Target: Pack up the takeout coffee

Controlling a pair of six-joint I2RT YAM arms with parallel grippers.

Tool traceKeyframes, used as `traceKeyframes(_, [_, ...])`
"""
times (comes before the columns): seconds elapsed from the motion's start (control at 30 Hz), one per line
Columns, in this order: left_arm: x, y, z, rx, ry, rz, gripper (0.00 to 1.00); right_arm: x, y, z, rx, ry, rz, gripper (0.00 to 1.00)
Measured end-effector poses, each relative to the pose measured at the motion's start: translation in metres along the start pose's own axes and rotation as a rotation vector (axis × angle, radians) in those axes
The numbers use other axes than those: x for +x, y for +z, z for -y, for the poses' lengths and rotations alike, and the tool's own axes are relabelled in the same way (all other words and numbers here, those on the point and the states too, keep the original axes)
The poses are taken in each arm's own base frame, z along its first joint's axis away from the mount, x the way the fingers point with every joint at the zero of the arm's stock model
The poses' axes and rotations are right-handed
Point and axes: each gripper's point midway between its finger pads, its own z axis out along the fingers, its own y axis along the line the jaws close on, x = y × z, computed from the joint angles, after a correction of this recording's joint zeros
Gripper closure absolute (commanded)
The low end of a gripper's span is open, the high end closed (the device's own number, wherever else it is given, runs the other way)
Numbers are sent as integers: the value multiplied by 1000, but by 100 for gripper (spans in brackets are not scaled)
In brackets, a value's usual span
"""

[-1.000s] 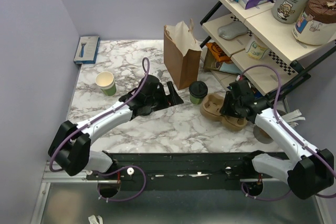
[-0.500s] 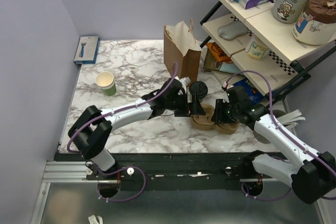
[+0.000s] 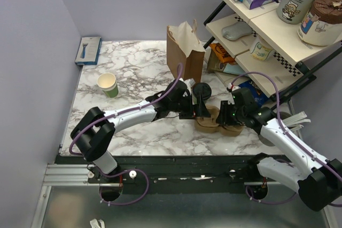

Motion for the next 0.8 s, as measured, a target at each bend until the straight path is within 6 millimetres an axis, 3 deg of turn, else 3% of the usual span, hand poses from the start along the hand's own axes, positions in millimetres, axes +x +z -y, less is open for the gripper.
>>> traceKeyframes(0.33, [1,0,0,-2,1,1,2,-9,-11,0,7,7,53,66])
traceKeyframes(0.63, [-7,2,9,37,12,29,1,-42,-35,1,47,8,184,66])
traceKeyframes(0.8, [-23,-16,15,37,20,109,1,-47,-38,4,71,10,201,66])
